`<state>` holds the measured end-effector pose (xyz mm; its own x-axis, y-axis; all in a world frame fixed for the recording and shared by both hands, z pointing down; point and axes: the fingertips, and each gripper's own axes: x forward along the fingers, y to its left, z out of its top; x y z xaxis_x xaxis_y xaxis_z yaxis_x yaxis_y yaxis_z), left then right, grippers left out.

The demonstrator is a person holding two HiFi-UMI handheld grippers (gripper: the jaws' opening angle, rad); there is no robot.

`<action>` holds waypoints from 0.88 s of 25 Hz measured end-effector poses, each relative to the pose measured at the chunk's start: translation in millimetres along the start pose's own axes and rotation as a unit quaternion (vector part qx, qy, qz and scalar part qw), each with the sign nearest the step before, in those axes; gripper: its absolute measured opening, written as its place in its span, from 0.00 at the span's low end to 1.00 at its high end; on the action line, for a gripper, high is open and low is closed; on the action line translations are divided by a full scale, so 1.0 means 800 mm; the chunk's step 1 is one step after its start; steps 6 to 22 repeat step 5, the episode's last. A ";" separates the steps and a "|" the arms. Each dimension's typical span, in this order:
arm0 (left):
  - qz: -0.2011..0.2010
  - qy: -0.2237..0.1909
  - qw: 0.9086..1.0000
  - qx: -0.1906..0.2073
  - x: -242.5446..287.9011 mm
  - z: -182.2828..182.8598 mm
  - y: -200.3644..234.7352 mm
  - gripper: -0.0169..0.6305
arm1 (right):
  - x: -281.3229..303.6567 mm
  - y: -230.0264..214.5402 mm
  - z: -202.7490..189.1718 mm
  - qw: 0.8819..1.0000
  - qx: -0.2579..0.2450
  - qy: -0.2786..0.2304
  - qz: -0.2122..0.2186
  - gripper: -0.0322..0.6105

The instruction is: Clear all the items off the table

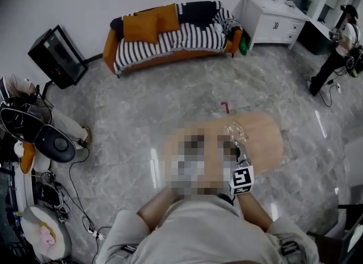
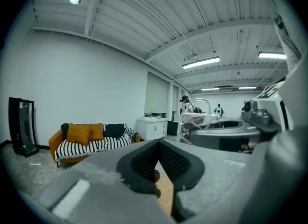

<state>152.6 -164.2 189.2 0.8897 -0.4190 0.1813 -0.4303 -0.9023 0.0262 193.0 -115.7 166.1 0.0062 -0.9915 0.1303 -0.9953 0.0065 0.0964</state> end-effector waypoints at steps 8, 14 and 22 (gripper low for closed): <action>-0.011 -0.004 1.000 -0.001 0.011 0.011 -0.002 0.06 | -0.002 -0.013 0.007 1.000 -0.003 0.003 -0.015 0.12; -0.011 -0.004 1.000 -0.001 0.011 0.011 -0.002 0.06 | -0.002 -0.013 0.007 1.000 -0.003 0.003 -0.015 0.12; -0.011 -0.004 1.000 -0.001 0.011 0.011 -0.002 0.06 | -0.002 -0.013 0.007 1.000 -0.003 0.003 -0.015 0.12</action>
